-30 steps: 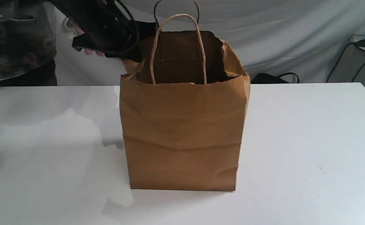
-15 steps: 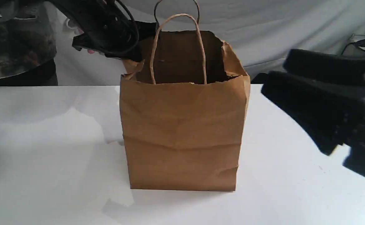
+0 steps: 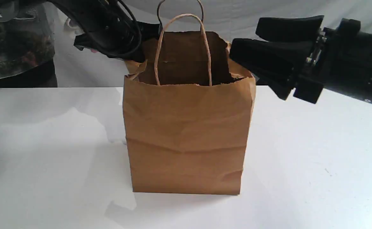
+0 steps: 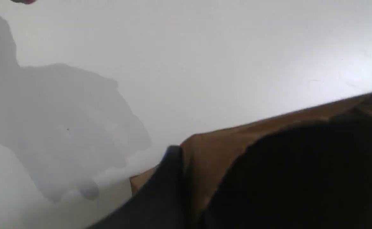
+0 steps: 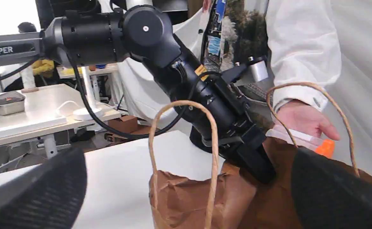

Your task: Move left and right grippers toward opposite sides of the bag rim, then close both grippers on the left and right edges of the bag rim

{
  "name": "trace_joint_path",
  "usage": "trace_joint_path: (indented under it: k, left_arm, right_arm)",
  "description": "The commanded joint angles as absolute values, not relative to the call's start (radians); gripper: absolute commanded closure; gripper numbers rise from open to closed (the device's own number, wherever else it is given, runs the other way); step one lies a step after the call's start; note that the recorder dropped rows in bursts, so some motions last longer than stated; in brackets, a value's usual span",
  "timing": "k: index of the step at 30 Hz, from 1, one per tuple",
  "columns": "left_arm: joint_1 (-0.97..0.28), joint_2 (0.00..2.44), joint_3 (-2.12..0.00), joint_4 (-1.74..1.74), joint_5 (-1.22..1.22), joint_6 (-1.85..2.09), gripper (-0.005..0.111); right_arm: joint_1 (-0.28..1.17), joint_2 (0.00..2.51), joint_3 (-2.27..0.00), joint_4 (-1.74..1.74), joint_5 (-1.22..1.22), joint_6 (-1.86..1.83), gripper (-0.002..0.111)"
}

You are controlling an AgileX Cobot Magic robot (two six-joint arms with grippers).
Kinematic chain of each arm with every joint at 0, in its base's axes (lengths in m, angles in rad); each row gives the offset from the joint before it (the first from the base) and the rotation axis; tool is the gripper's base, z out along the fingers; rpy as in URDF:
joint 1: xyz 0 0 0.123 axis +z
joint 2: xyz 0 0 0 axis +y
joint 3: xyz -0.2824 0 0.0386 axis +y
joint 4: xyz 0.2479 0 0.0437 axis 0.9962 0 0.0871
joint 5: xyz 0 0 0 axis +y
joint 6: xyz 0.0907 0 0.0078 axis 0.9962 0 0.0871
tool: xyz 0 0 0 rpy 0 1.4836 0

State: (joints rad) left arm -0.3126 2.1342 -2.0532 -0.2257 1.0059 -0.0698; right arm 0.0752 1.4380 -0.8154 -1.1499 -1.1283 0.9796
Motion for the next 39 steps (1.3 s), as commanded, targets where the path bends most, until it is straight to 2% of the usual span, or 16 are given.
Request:
trace_joint_path:
  k: [1,7,13,20,24,26,33,36,37,39]
  left_arm:
    - [-0.317,2.131,-2.053,-0.23,0.982,-0.066,0.107]
    - [-0.317,2.131,-2.053,-0.23,0.98,-0.066,0.107]
    - [-0.317,2.131,-2.052,-0.23,0.973,-0.066,0.107]
    - [-0.317,2.131,-2.052,-0.23,0.99,-0.066,0.107]
    - [-0.317,2.131,-2.052,-0.23,0.99,-0.047,0.107]
    - [-0.317,2.131,-2.052,-0.23,0.99,-0.047,0.107]
    - [-0.317,2.131,-2.052,-0.256,0.993,-0.047,0.107]
    - [-0.317,2.131,-2.052,-0.256,1.014,-0.052,0.107]
    - [-0.317,2.131,-2.052,-0.256,1.022,-0.052,0.107]
    - [-0.317,2.131,-2.052,-0.252,1.035,-0.077,0.107]
  right_arm:
    - [0.071,1.485,-0.861,-1.172,-1.179,0.994,0.023]
    - [0.083,1.578,-0.923,-1.19,-1.206,0.999,0.023]
    - [0.176,1.669,-1.0,-1.201,-1.187,1.0,0.023]
    - [0.254,1.726,-1.086,-1.186,-0.931,1.0,0.023]
    - [0.27,1.737,-1.091,-1.171,-0.902,1.003,0.026]
    - [0.27,1.737,-1.091,-1.171,-0.902,1.017,0.033]
    - [0.27,1.737,-1.091,-1.228,-0.898,1.028,0.086]
    - [0.27,1.737,-1.091,-1.301,-0.898,1.039,0.104]
    - [0.27,1.737,-1.091,-1.327,-0.9,1.056,0.108]
    - [0.27,1.737,-1.091,-1.366,-0.91,1.087,0.108]
